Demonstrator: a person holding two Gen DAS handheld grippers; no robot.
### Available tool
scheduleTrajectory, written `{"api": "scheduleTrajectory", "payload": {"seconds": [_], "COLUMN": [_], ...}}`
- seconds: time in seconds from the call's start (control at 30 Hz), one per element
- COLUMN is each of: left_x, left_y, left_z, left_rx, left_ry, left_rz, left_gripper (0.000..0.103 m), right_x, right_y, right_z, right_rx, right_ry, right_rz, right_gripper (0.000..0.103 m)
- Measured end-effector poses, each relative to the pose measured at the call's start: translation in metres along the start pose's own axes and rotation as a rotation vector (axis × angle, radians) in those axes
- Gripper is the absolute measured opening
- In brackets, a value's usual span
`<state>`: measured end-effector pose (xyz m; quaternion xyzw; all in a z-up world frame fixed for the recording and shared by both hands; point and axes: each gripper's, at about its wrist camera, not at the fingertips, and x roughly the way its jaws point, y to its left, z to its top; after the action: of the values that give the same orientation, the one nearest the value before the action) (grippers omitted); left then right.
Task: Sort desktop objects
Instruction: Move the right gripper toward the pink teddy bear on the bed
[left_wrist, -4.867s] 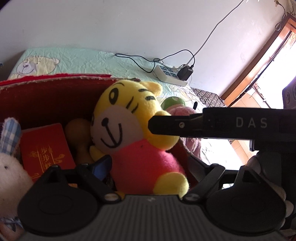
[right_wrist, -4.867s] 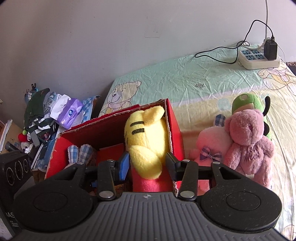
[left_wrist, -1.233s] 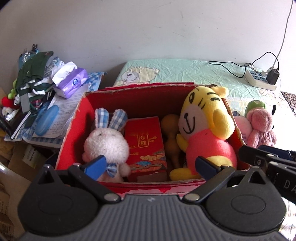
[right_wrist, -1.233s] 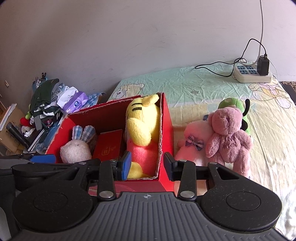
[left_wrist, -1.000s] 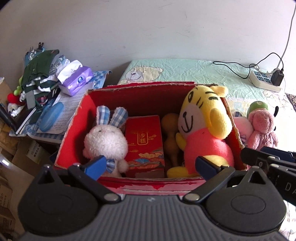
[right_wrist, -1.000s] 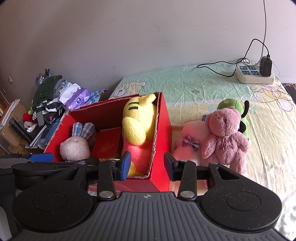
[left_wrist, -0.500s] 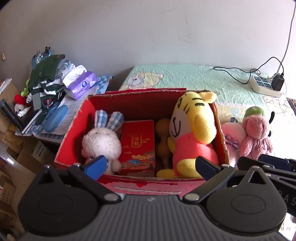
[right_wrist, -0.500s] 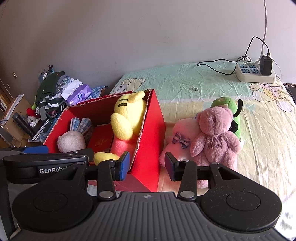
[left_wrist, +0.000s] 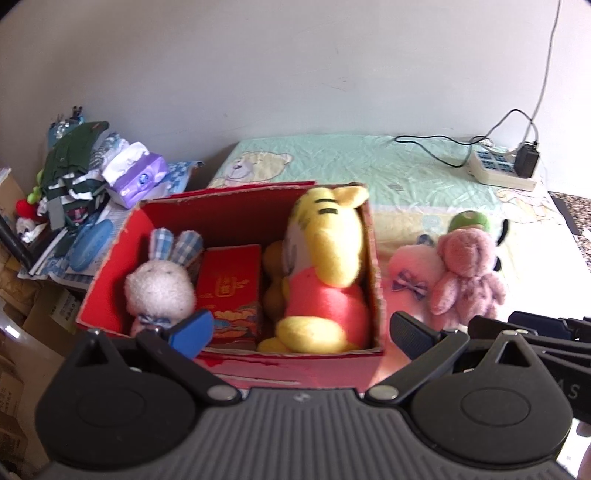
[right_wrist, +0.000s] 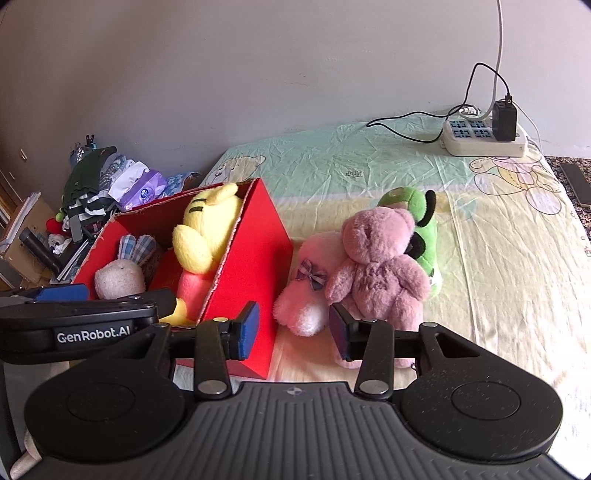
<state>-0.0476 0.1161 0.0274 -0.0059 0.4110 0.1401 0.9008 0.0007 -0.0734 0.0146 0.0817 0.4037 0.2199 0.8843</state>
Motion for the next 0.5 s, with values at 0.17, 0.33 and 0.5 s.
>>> {"api": "scheduleTrajectory", "payload": {"seconds": [0.17,0.33,0.5], "left_x": [-0.004,-0.005,0.009], "left_y": [-0.027,-0.056,-0.069], "left_z": [-0.005,-0.01,-0.016], "left_rx": [0.022,0.055,0.005], "left_ry": [-0.007,-0.014,0.021], "left_rz": [-0.091,-0.185,-0.339], "left_gripper": [0.102,0.102,0.102], "right_x": [-0.006,-0.013,-0.019], "right_y": [-0.028,-0.057,-0.088], "right_z": [-0.003,-0.006,-0.01], "right_rx": [0.033,0.073,0.13], "right_ry": [0.01,0.012,0.009], "right_rz": [-0.027,-0.049,-0.052], "right_gripper": [0.045,0.046,0.046]}}
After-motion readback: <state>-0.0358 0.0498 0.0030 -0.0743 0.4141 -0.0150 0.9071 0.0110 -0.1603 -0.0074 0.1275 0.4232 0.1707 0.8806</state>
